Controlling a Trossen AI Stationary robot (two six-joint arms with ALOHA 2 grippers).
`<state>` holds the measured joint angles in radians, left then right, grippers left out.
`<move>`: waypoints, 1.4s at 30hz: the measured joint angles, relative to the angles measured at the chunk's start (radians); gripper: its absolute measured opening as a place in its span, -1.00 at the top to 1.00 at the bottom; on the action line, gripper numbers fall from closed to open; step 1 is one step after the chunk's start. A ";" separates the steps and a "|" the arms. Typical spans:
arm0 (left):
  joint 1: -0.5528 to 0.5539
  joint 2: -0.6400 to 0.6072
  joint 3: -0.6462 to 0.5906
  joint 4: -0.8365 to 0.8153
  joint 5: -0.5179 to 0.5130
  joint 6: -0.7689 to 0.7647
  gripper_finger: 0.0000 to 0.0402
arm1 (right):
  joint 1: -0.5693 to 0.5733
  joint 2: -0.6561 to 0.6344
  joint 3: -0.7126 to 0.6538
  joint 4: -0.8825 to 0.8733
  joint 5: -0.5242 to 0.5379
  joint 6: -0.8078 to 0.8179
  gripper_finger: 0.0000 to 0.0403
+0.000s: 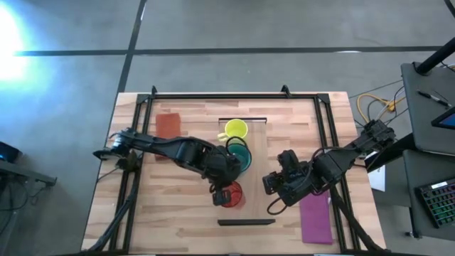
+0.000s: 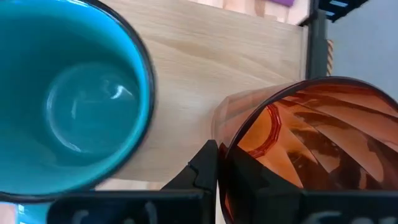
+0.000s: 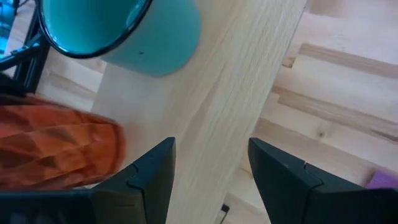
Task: Stack small to large cups/mugs on shelf
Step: Put the red glass cup on the shelf, then return to Home Position
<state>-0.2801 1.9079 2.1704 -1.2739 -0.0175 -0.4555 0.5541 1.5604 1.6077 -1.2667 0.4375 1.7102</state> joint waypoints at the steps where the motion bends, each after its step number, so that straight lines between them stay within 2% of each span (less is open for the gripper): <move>1: 0.005 0.003 0.000 0.001 -0.002 0.002 1.00 | 0.000 0.000 0.000 0.000 0.006 -0.002 0.03; 13: 0.041 0.014 -0.003 0.012 -0.015 0.027 0.99 | 0.000 0.000 -0.008 -0.001 0.009 -0.009 0.03; 27: 0.050 0.013 -0.011 0.039 0.019 0.044 0.59 | -0.001 0.000 -0.017 -0.013 0.011 -0.024 0.03; 38: 0.063 0.008 0.080 0.029 0.018 0.051 0.57 | -0.001 0.000 -0.033 -0.009 0.006 -0.040 0.03; 42: 0.065 -0.028 0.121 0.026 0.017 0.129 0.57 | -0.019 -0.014 -0.019 0.021 0.006 -0.142 0.03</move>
<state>-0.2155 1.8798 2.2914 -1.2476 -0.0010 -0.3262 0.5348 1.5465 1.5884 -1.2456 0.4433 1.5686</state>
